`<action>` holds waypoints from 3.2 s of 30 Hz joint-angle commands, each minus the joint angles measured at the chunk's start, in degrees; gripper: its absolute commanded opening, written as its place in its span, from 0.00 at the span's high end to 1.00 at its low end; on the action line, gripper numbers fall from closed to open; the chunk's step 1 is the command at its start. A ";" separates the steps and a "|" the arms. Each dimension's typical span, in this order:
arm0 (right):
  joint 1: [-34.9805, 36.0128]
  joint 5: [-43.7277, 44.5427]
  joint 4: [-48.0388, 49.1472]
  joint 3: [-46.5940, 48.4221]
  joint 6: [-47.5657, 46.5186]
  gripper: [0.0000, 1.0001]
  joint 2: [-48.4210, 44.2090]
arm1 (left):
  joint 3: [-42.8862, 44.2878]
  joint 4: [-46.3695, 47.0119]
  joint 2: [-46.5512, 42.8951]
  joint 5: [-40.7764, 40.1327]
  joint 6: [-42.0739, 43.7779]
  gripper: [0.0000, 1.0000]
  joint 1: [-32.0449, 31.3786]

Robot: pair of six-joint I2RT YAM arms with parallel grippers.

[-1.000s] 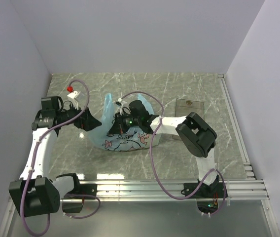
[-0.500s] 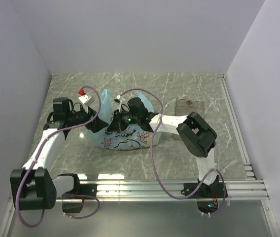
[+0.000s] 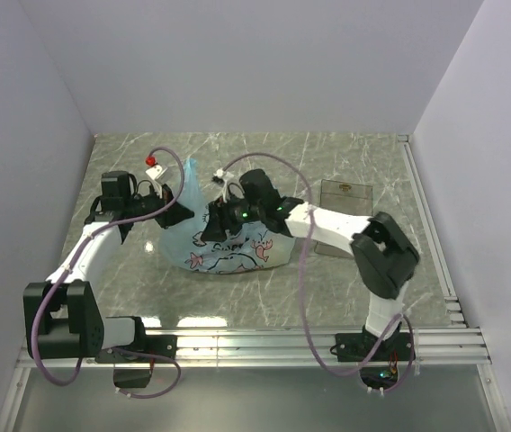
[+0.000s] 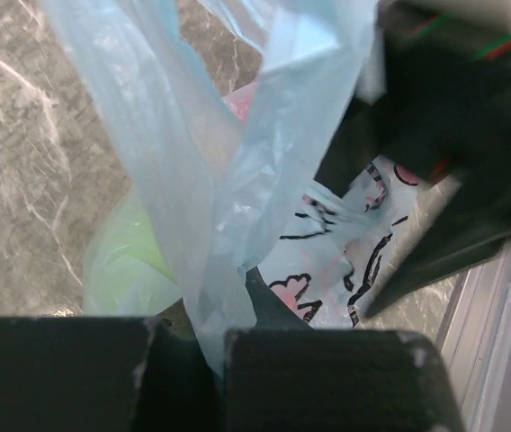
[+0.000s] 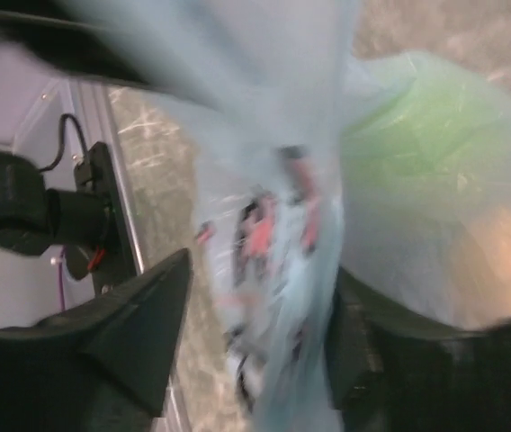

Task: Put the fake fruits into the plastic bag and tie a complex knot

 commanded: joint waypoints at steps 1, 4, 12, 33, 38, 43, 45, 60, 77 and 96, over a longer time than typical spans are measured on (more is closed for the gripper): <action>-1.48 -1.29 -7.13 3.64 -6.83 0.31 -10.56 | 0.39 1.60 -2.19 1.78 -0.62 0.99 -0.11; -5.77 -5.32 -10.75 3.91 -4.83 0.24 -15.15 | 0.30 1.34 -2.63 1.88 -0.36 0.99 -0.11; -25.72 -3.85 -21.39 -0.56 0.11 0.14 -20.17 | 1.09 -0.77 -3.33 2.49 2.27 0.99 -0.20; -27.15 -12.98 -18.34 -0.05 5.83 0.55 -6.01 | 5.22 -6.47 -2.63 3.63 9.39 0.99 -3.54; -24.25 -15.36 -20.78 5.22 -4.60 1.00 -5.93 | 9.52 -17.88 -1.06 7.40 21.32 1.00 -5.30; -20.39 -16.59 -21.66 6.46 -14.99 1.00 -8.12 | 14.26 -28.43 0.88 10.14 34.14 0.99 -9.16; -19.24 -17.20 -23.15 7.42 -19.65 1.00 -8.39 | 15.33 -32.49 1.58 9.79 37.24 1.00 -12.05; -17.39 -26.78 -31.67 6.55 -38.38 0.66 -12.96 | 22.36 -38.22 13.54 7.06 45.79 1.00 -17.16; -13.44 -25.82 -25.18 8.65 -29.60 0.17 -10.50 | 20.08 -18.09 10.73 5.83 23.90 1.00 -17.78; -13.61 -22.30 -18.42 8.31 -25.03 1.00 -8.12 | 21.20 -20.36 3.35 2.58 14.86 0.70 -13.13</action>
